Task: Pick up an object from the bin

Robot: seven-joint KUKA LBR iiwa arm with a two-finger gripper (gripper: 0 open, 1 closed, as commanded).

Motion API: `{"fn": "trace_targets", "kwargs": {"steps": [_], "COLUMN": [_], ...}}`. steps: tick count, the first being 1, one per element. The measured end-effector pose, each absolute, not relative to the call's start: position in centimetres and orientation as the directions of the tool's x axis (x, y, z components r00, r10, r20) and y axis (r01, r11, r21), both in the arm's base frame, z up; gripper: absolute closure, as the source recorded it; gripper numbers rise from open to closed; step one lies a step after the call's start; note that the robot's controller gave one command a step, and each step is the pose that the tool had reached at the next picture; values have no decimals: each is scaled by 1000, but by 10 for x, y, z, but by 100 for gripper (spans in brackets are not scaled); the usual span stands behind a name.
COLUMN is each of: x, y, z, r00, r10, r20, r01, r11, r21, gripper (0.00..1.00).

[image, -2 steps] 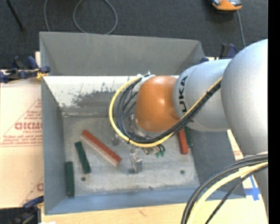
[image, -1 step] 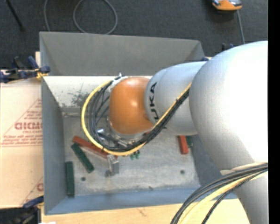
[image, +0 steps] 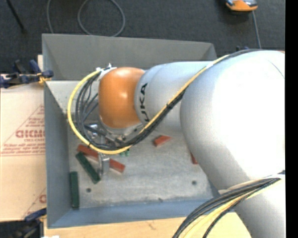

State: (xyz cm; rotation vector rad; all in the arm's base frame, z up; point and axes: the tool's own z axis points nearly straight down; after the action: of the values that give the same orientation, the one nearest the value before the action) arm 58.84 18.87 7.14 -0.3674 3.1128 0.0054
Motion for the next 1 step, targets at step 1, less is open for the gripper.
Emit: {"fn": "trace_targets", "kwargs": {"steps": [1], "x": [588], "y": [187], "z": [71], "r00": [-973], "r10": [-232], "r20": [-6], "r01": [-232], "r11": [973], "r21": [1], "gripper": [100]}}
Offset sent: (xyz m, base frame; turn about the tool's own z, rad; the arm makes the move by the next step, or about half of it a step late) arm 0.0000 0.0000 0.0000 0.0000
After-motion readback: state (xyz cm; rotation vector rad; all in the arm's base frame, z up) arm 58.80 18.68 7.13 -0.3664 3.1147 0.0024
